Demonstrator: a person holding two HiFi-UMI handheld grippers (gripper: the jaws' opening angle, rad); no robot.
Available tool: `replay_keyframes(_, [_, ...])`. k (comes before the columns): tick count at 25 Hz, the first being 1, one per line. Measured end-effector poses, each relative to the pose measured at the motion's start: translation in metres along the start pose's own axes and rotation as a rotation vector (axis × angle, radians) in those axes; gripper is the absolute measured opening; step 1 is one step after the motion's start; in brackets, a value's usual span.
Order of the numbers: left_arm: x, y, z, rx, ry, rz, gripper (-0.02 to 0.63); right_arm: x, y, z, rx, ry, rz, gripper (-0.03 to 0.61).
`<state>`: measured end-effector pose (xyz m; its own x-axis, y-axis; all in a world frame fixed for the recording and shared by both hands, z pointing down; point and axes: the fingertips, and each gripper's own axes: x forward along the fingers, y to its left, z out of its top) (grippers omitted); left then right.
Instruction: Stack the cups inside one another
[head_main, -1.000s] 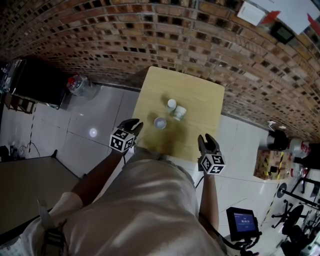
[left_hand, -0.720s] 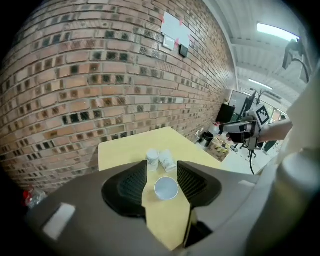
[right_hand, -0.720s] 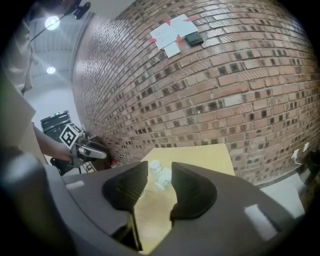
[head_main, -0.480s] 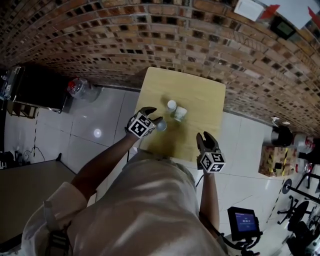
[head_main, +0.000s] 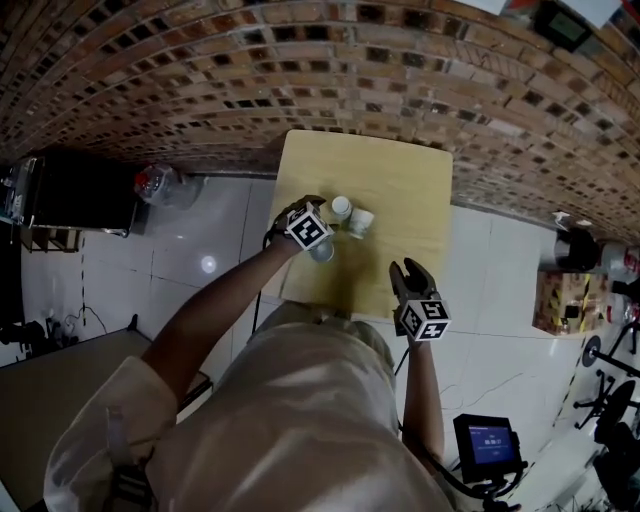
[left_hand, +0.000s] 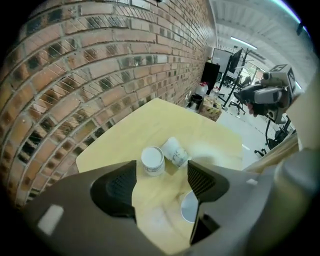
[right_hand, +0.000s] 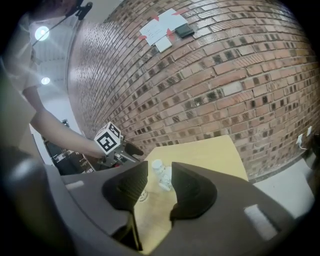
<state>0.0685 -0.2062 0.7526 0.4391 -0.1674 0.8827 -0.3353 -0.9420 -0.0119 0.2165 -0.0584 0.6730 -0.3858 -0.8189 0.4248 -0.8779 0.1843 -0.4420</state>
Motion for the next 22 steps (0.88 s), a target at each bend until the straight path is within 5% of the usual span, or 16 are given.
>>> replay_keyframes(10, [0.051,0.014,0.002,0.133,0.117,-0.036,0.357,0.006,-0.013,-0.024,0.04,0.035,-0.02,0.152])
replay_keyframes(22, [0.085,0.005,0.001,0.16,0.174,-0.047,0.353,0.002,-0.026,-0.041,0.075,0.066,-0.05,0.152])
